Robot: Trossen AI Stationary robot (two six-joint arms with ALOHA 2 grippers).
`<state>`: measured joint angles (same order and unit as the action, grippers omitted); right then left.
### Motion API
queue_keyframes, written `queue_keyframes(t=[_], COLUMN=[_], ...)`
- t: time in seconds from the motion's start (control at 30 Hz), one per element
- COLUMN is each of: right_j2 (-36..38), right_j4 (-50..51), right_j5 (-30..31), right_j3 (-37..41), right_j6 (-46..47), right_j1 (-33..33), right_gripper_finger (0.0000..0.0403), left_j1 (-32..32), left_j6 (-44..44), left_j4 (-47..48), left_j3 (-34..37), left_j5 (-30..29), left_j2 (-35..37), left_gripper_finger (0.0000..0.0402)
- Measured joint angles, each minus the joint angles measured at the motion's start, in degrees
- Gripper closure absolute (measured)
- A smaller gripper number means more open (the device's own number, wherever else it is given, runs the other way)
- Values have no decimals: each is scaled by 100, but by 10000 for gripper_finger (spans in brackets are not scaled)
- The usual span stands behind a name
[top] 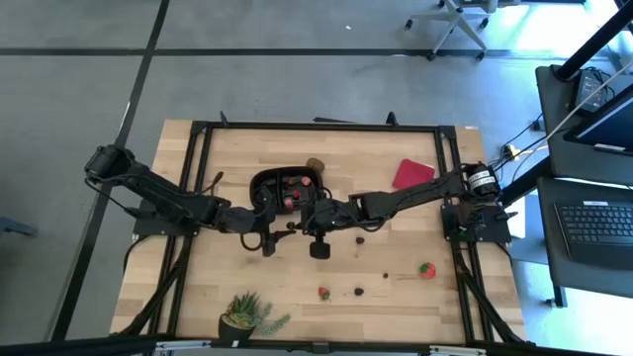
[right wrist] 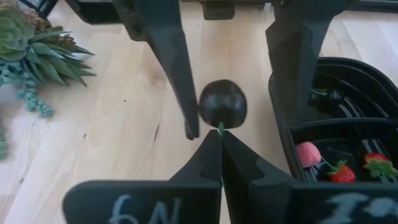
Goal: Pick and placing Produce into tupperware
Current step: Put the black cherry into the black bin
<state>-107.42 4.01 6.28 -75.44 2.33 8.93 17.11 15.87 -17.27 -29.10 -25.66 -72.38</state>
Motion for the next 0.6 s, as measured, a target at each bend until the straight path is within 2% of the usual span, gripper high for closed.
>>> queue_keyframes(t=[0.27,0.6], right_j2=[-2,-4], right_j4=[4,4], right_j5=[0,4], right_j3=[0,0], right_j6=[-111,-113], right_j1=[0,0], right_gripper_finger=[403,403], left_j1=[89,76], left_j6=[-565,-501], left_j4=[-598,-385], left_j3=[0,0], left_j5=[286,281], left_j2=[0,0], left_gripper_finger=[158,170])
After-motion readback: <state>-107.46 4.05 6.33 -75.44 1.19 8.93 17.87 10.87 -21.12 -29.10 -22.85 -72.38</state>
